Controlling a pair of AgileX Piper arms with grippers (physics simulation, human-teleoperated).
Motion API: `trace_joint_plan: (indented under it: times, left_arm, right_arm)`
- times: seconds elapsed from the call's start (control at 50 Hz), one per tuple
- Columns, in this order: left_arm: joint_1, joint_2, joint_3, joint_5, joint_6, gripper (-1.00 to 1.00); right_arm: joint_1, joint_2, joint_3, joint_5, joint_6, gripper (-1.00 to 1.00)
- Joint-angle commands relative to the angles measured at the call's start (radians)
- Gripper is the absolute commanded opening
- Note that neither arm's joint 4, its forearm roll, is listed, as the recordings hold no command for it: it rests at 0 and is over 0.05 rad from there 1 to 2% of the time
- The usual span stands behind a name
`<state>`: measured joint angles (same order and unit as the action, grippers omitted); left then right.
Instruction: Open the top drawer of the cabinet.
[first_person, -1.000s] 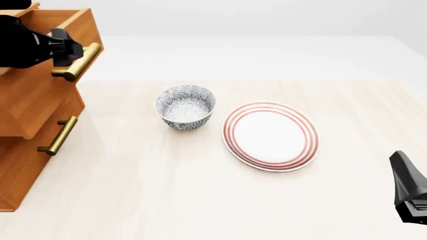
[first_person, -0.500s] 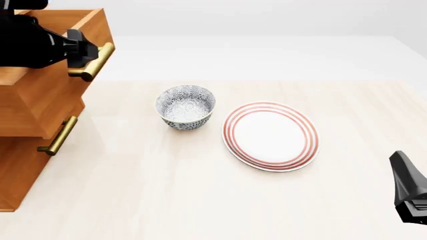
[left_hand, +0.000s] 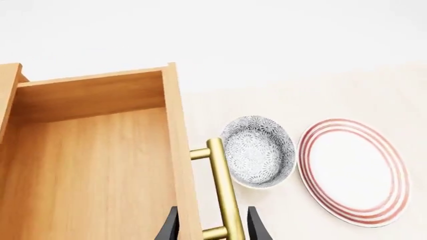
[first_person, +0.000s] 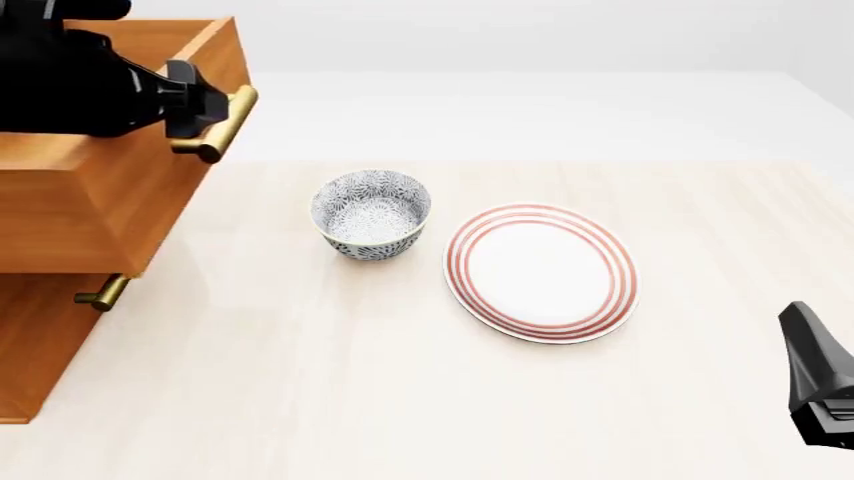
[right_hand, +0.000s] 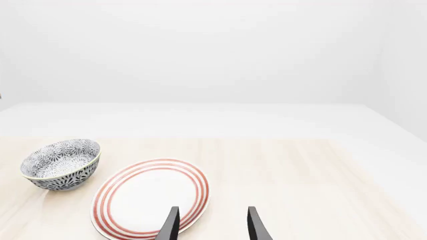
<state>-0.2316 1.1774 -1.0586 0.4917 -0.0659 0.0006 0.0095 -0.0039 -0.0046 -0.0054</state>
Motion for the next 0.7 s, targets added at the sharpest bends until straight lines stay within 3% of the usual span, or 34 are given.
trace_joint_plan:
  times: [0.02, 0.7]
  left_arm:
    - [-0.046, 0.023, 0.020, 0.006, -0.001, 1.00]
    - [-0.130, 0.050, 0.019, 0.011, -0.028, 1.00]
  right_arm:
    - [0.000, -0.001, 0.000, 0.001, 0.002, 1.00]
    - [0.000, -0.001, 0.000, 0.001, 0.002, 1.00]
